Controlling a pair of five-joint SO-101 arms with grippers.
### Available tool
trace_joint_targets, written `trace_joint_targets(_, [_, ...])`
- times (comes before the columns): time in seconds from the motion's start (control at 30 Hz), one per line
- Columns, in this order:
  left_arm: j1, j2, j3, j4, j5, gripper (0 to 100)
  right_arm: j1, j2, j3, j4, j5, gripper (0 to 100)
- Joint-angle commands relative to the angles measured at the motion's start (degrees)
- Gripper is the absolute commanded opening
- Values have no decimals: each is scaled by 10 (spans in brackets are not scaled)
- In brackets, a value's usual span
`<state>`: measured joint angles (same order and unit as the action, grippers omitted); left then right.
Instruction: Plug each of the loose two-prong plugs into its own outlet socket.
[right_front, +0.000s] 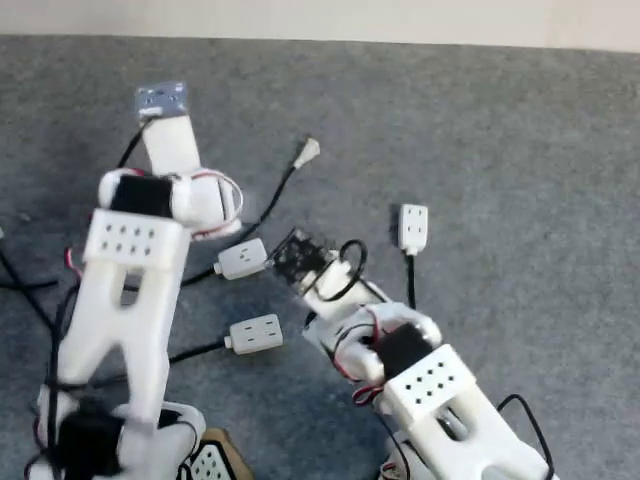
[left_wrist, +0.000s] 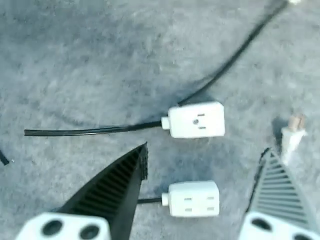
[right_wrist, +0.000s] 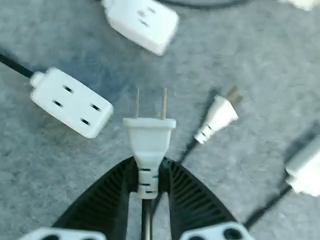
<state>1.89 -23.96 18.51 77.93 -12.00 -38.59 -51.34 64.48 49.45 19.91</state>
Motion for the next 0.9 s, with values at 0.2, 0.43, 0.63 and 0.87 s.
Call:
trace_joint_targets(0.2, [13,-219,161,-49,-4,344,-31,33,58,-94,-40,5])
trace_joint_targets(0.43, [12,-355,327,-132,4,347,-31,37,59,-94,-41,5])
trace_joint_targets(0.63, [12,-436,429,-196,55,345,-31,38,59,-95,-42,5])
trace_joint_targets(0.87, [-20,-456,436,-192,55,345,-31,38,59,-92,-40,5])
